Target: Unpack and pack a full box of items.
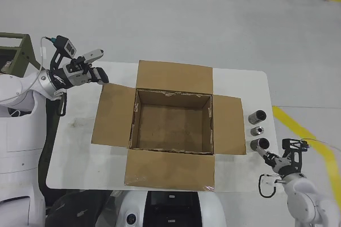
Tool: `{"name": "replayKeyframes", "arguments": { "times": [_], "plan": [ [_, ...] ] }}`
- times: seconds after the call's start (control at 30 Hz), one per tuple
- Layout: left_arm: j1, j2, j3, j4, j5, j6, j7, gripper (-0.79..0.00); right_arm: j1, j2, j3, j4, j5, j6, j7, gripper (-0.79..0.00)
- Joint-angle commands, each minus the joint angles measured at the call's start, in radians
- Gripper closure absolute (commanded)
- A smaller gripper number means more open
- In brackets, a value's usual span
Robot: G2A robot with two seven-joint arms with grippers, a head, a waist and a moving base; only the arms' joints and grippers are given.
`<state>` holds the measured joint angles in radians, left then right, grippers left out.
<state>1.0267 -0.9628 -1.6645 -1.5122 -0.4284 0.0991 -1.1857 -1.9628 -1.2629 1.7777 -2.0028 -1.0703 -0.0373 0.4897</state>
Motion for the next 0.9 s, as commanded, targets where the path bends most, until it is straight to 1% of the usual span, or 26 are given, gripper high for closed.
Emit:
{"name": "replayKeyframes", "arguments": {
  "times": [0.0, 0.4, 0.83, 0.87],
  "plan": [
    [0.000, 0.000, 0.000, 0.000, 0.000, 0.000, 0.000, -0.785, 0.008, 0.000, -0.012, 0.010, -0.024, 0.001, -0.003, -0.785],
    [0.000, 0.000, 0.000, 0.000, 0.000, 0.000, 0.000, -0.785, 0.078, 0.001, -0.053, 0.092, -0.043, 0.021, 0.009, -0.785],
    [0.000, 0.000, 0.000, 0.000, 0.000, 0.000, 0.000, -0.785, 0.152, 0.003, -0.082, 0.166, -0.040, 0.019, 0.044, -0.785],
    [0.000, 0.000, 0.000, 0.000, 0.000, 0.000, 0.000, -0.785, 0.156, 0.004, -0.083, 0.170, -0.040, 0.018, 0.046, -0.770]
  ]
}}
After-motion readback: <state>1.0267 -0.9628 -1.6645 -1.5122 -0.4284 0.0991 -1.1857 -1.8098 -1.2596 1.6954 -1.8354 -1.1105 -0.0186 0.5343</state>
